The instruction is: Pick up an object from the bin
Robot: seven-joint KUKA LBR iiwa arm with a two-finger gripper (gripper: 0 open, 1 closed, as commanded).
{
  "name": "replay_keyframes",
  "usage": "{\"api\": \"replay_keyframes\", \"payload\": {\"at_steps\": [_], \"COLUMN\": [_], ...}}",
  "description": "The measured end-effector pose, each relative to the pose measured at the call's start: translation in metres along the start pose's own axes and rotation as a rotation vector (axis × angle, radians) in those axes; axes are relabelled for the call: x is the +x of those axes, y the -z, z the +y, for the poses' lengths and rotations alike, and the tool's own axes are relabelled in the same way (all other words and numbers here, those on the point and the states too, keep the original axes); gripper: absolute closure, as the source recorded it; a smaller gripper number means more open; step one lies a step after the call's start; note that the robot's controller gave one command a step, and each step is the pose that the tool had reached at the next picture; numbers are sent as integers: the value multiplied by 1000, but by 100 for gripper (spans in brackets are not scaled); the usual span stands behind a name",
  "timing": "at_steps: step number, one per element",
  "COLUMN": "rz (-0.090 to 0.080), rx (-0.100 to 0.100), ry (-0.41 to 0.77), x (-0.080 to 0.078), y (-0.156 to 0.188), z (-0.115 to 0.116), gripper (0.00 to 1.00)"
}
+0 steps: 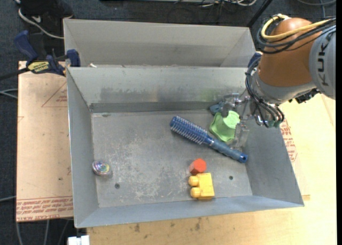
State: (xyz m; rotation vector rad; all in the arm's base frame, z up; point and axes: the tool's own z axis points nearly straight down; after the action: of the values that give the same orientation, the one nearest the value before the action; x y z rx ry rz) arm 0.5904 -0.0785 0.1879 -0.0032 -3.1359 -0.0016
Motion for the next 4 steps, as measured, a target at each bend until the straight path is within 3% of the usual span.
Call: {"api": "replay_keyframes", "payload": {"at_steps": [1,2,3,4], "rz": [-3,-10,-9,-6], "rx": [-2,-2,-1,-2], "ry": [74,-135,-247,-426], "x": [-22,-18,-34,-38], "y": [-122,-87,-87,-118], "z": [74,97,78,95], "gripper": [0,0,0,0]}}
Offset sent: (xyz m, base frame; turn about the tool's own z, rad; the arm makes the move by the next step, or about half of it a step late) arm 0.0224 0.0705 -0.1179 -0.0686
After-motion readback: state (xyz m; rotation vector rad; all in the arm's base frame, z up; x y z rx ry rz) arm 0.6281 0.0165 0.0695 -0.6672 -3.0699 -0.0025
